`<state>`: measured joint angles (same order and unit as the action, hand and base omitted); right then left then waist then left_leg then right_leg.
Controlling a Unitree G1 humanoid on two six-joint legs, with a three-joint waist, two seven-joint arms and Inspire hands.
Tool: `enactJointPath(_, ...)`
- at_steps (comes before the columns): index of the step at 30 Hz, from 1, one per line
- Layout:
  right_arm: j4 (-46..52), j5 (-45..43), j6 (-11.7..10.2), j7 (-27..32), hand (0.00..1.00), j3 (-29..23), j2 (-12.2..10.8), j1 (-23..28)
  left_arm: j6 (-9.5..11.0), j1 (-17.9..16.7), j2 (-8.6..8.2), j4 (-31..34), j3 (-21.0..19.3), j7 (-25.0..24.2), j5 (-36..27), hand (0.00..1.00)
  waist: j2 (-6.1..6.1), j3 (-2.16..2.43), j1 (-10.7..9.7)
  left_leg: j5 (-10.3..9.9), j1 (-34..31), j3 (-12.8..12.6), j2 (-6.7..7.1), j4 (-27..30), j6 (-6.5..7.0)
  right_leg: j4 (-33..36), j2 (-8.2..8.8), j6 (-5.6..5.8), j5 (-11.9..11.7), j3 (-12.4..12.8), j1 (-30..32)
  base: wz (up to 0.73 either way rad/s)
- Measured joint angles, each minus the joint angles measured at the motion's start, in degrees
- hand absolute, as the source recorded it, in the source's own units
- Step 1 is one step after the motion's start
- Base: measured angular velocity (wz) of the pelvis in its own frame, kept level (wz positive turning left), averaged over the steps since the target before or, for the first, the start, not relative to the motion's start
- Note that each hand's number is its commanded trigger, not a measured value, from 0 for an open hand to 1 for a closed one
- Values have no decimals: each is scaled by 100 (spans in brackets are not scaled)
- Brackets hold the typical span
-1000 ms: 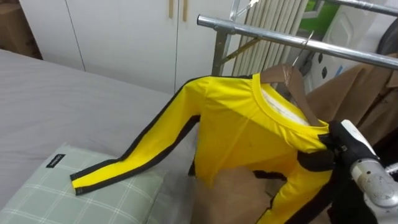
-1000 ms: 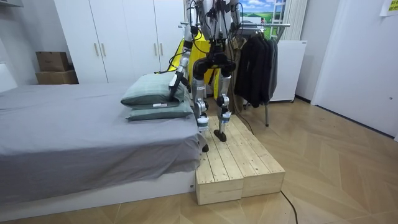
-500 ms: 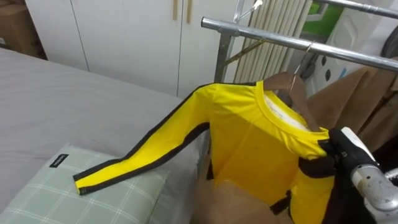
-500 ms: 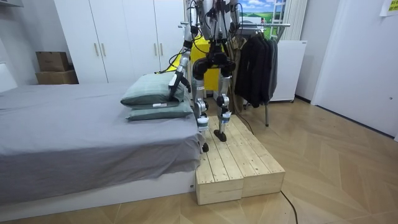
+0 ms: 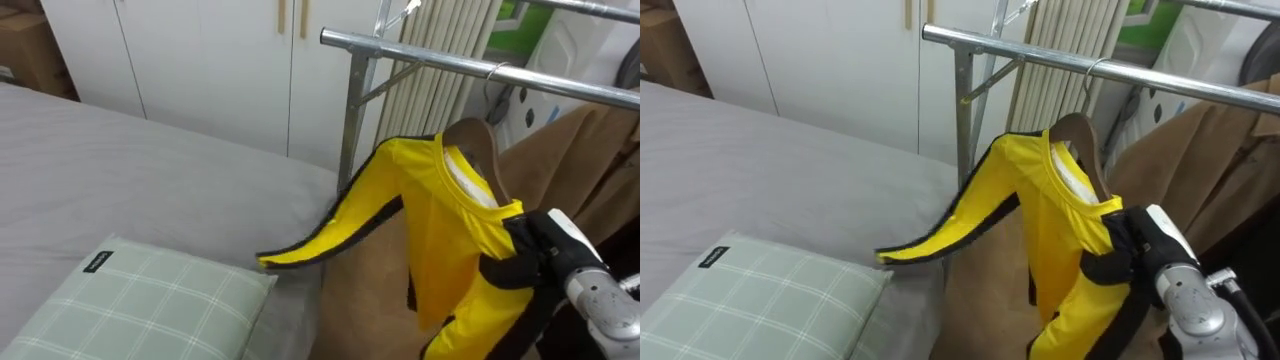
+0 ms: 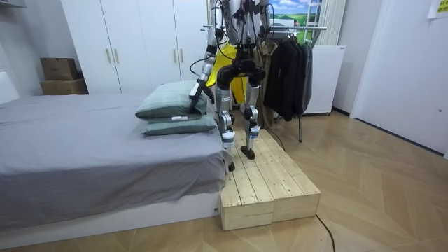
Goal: Hang clothes
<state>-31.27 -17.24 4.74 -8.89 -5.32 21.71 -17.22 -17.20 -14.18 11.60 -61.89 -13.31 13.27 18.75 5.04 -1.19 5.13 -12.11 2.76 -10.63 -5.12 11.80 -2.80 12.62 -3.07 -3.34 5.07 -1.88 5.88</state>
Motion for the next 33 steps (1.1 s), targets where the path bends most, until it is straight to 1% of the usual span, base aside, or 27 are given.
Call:
enactJointPath(10, -138, 154, -20, 1, 100, 31, 0, -7, 0, 0, 0, 0, -1, 0, -1, 0, 3, 2, 7, 0, 1, -1, 0, -3, 0, -9, -3, 0, 0, 1, 2, 0)
enactJointPath(28, -165, 177, -40, 2, 100, 37, 0, -7, 0, 0, 0, 0, -2, 0, -1, 0, 9, 4, 5, 0, 1, -1, 0, -3, 0, -8, -3, 1, 0, 2, 1, 0)
enactJointPath(29, -165, 177, -40, 2, 61, 38, 0, -7, 0, 0, 0, 0, -2, 0, -1, 0, 11, 4, 5, 0, 1, -2, 0, -3, 0, -8, -3, 1, 0, 2, 1, 0)
enactJointPath(30, -165, 177, -40, 2, 10, 38, 0, -7, 0, 0, 0, 0, -2, 0, -1, 0, 11, 4, 5, 0, 1, -2, 0, -3, 0, -8, -3, 0, 0, 2, 1, 0)
enactJointPath(31, -165, 177, -40, 2, 0, 39, 0, -7, 1, 0, 0, 0, -2, 0, -1, 0, 12, 4, 5, 0, 1, -1, 0, -2, 0, -8, -3, 1, 0, 2, 1, 0)
enactJointPath(33, -165, 177, -41, 2, 0, 41, 0, -7, 1, 0, 0, 0, -2, 0, -1, 0, 13, 4, 5, 0, 1, -1, 0, -2, 0, -8, -3, 1, 0, 2, 1, 0)
